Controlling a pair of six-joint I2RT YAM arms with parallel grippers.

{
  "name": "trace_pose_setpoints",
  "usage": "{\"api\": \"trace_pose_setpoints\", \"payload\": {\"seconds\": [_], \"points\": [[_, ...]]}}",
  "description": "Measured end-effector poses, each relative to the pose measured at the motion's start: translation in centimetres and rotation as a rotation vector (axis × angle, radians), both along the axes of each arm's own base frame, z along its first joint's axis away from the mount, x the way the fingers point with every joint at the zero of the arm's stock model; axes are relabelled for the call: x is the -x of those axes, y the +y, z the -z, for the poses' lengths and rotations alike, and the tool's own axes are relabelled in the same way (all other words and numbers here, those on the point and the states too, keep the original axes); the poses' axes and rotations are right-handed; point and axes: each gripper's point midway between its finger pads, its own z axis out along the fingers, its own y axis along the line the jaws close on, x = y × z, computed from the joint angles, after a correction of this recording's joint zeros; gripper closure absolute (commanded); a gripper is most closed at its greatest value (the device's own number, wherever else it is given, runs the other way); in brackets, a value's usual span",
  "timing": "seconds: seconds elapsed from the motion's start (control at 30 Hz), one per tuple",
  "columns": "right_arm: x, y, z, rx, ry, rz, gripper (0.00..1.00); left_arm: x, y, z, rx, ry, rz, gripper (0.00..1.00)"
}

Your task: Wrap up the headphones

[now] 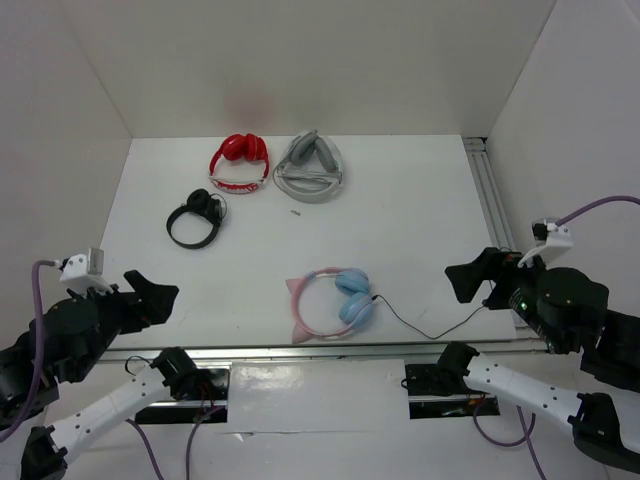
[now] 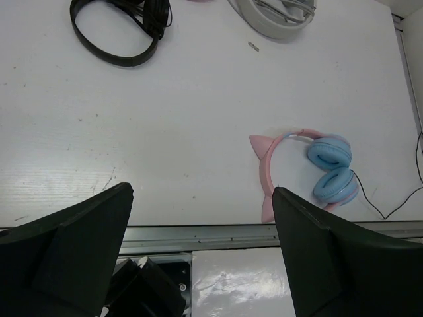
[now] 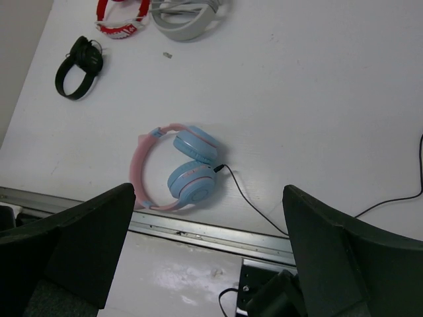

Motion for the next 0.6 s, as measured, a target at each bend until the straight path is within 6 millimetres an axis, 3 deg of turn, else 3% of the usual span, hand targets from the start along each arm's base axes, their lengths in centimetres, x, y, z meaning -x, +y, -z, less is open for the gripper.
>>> {"api": "trace_pose_setpoints", "payload": {"seconds": [0.17,0.27,0.37,0.47,0.6], "points": [[0.3,-0.5,-0.2,-0.017,-0.014,0.004,0.0,-0.1,-0.5,0.5,-0.014,0.013,0.03,0.0],[0.2,-0.5,-0.1,-0.022,-0.012,0.014,0.0,-0.9,-1.8,0.9,-0.052,0.056,0.058,0.0],[-0.4,-0.1,1.5,0.009,0.02,0.034,0.0,-3.3,-5.8,2.2,-0.103,0.151,0.109,0.0],[-1.3,1.2,4.5,0.083,0.092,0.036,0.0,-6.0,-11.2,6.1,-0.152,0.273,0.183,0.0],[-2.3,3.4,7.3,0.137,0.162,0.009,0.0,-6.1,-15.2,11.2,-0.153,0.375,0.276,0.0]]}}
